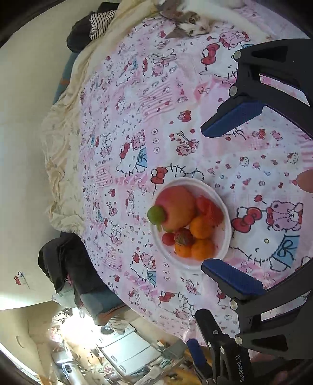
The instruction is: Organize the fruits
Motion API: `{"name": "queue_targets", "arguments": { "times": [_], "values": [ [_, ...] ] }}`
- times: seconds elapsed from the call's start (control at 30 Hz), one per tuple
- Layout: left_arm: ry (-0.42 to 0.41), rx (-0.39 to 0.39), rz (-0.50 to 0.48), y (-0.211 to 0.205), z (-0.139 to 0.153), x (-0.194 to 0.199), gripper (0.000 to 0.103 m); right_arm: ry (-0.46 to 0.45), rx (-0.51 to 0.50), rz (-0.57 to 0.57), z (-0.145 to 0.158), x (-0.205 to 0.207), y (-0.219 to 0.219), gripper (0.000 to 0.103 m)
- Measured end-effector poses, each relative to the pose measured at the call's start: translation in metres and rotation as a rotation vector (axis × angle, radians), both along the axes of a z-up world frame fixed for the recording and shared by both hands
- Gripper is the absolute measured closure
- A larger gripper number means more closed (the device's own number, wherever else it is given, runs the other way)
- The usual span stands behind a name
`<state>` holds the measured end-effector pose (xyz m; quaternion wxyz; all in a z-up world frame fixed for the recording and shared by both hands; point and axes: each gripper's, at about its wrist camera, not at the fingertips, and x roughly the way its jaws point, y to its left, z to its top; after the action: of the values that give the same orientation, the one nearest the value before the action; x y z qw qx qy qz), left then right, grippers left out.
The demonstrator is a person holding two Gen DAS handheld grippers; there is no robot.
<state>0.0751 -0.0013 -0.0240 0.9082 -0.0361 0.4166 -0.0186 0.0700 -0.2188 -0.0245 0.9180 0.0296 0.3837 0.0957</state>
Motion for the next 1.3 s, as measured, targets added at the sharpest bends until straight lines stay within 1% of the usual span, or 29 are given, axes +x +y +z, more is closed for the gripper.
{"name": "queue_targets", "arguments": {
  "times": [0.33, 0.57, 1.3],
  "values": [
    [-0.024, -0.009, -0.005, -0.0036, 0.0048, -0.0016, 0.0, -0.013, 0.0, -0.009, 0.0024, 0.0002, -0.0021, 0.0],
    [-0.013, -0.013, -0.004, -0.0029, 0.0029, -0.002, 0.0, -0.014, -0.002, -0.001, 0.0026, -0.0033, -0.0004, 0.0],
    [-0.02, -0.022, -0.005, -0.0037, 0.0058, -0.0024, 0.0, -0.007, 0.001, -0.004, 0.0031, -0.0015, -0.0026, 0.0]
  ]
}}
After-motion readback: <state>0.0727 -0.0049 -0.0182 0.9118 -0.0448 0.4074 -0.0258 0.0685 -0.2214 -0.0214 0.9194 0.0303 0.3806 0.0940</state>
